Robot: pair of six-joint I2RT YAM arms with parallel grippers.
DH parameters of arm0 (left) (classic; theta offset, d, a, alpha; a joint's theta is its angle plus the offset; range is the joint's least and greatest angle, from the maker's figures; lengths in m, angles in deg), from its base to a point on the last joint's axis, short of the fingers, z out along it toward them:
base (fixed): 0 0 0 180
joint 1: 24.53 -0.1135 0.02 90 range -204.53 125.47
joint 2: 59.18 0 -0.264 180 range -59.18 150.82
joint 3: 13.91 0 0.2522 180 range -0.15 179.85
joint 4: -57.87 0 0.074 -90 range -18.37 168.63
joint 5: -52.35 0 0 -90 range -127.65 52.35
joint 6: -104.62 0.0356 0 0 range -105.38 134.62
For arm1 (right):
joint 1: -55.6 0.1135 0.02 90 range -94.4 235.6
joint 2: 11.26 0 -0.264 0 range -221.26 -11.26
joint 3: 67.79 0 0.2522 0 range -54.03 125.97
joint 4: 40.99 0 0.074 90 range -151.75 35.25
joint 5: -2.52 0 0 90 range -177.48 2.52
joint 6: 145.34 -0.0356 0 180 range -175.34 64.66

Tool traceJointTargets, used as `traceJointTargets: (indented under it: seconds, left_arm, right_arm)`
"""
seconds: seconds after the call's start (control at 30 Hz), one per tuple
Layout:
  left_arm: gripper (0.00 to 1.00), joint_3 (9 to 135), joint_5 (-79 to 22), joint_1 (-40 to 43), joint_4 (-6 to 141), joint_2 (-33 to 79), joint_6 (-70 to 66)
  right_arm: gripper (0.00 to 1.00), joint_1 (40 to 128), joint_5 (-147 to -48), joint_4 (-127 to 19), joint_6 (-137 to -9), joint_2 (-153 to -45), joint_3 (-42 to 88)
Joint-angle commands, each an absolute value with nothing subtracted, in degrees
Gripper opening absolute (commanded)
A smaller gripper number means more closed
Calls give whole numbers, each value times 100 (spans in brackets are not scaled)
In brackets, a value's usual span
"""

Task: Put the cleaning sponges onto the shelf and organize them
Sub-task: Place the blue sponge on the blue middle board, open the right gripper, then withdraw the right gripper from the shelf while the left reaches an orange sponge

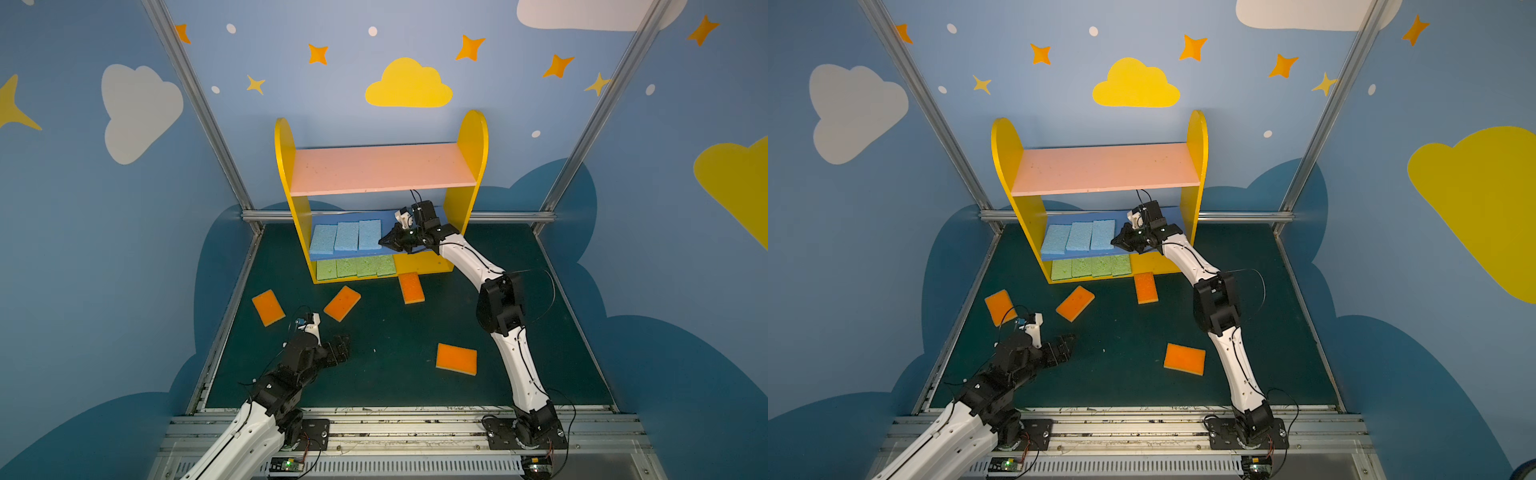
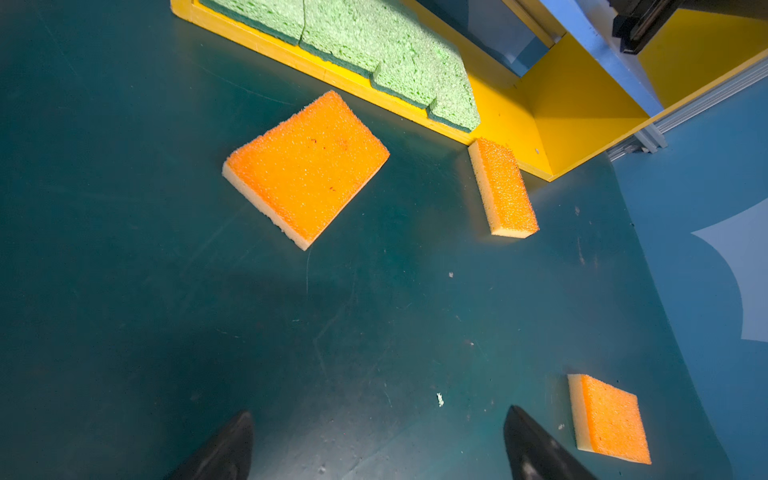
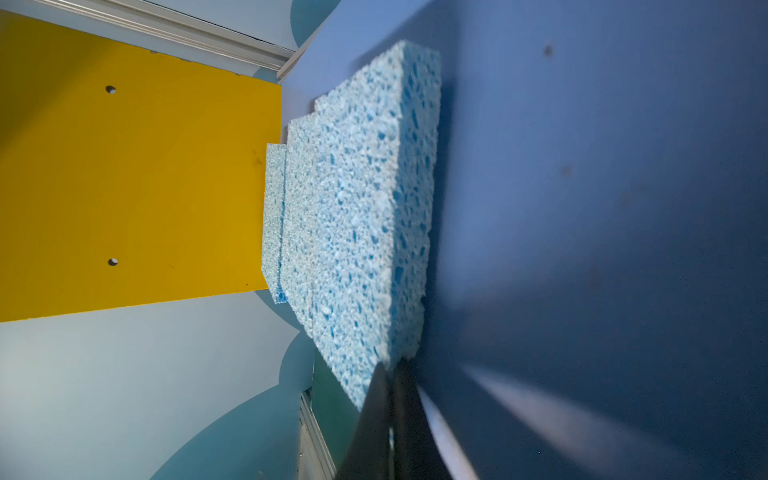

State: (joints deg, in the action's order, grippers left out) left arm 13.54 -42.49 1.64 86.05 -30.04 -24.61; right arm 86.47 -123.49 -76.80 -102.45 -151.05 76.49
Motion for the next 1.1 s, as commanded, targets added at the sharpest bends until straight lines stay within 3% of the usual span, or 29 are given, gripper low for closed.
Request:
traceJointTargets:
  seconds: [0.0,0.27,0.33,0.43,0.6,0.77,0.87,1.07]
  left_arm:
    - [93,1295,-4162,139,8625,-3053,-2455]
    - [93,1360,-4152,118,8648,-2943,-2419]
    - [91,1416,-4143,116,8670,-2913,-2417]
    - [86,1565,-4101,108,8675,-2758,-2386]
    - [58,1969,-4149,81,8618,-2159,-2339]
    - [36,2373,-4343,54,8404,-1477,-2227]
    - [32,2650,-4396,-48,8262,-895,-2131]
    - [37,3201,-4384,-512,7916,349,-1998]
  right_arm:
    - [18,8706,-12297,-7431,-10285,-15149,7839]
    - [36,8724,-12348,-7390,-10158,-15016,7792]
    - [47,8707,-12340,-7343,-9981,-14789,7583]
    - [56,8674,-12246,-7448,-9560,-14328,7259]
    - [60,8549,-12073,-7306,-9166,-13264,6220]
    - [62,8391,-12086,-7136,-8812,-12089,4931]
    - [63,8252,-12131,-7031,-8636,-11316,3937]
    - [65,7980,-12097,-6856,-8450,-9824,1996]
